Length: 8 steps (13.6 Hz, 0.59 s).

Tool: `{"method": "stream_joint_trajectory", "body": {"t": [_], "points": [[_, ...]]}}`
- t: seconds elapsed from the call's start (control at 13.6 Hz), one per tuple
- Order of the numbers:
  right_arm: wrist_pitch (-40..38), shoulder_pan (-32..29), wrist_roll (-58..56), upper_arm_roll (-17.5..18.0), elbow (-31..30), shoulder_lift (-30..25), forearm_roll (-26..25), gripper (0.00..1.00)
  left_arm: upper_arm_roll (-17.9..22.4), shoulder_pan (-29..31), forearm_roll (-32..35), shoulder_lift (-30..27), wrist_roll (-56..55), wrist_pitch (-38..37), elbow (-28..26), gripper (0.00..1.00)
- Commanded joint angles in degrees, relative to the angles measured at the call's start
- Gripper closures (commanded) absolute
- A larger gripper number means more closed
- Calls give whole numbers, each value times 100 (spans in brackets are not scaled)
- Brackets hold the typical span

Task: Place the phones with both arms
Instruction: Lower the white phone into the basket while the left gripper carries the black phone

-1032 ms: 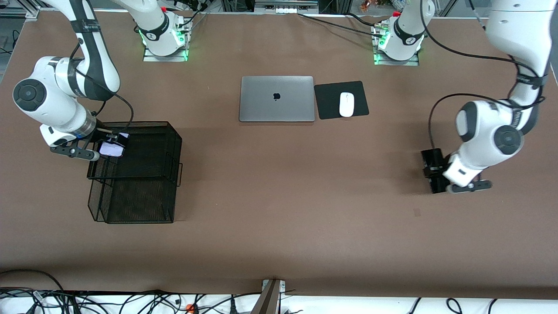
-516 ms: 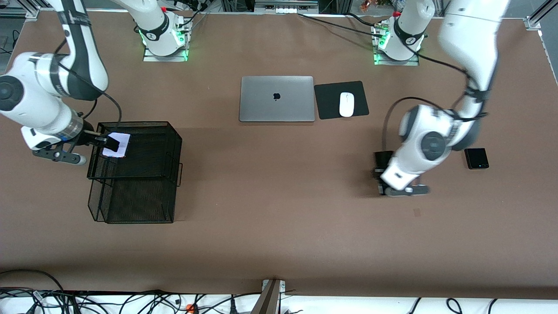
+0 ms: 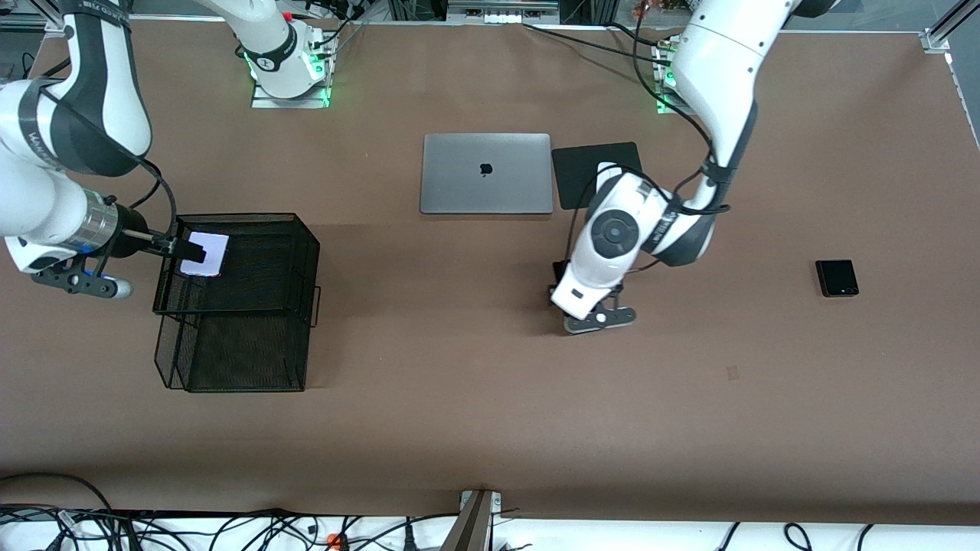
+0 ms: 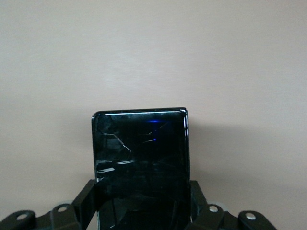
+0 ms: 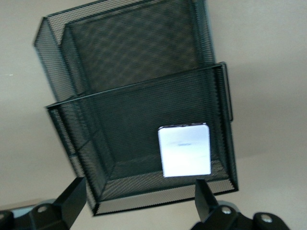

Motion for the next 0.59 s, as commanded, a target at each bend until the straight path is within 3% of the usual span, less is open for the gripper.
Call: {"method": "stream_joint_trajectory", "body": {"t": [0.0, 0.15, 0.52], "points": [[-677, -81, -116, -1, 1006, 523, 556, 0, 97, -370, -165, 365, -29, -138, 800, 100], [-722, -81, -90, -1, 1174, 611, 812, 0, 106, -686, -253, 603, -108, -129, 1188, 100], [-722, -64, -107, 16, 1289, 673, 822, 0, 106, -1101, -200, 1192, 260, -112, 1734, 100]]}}
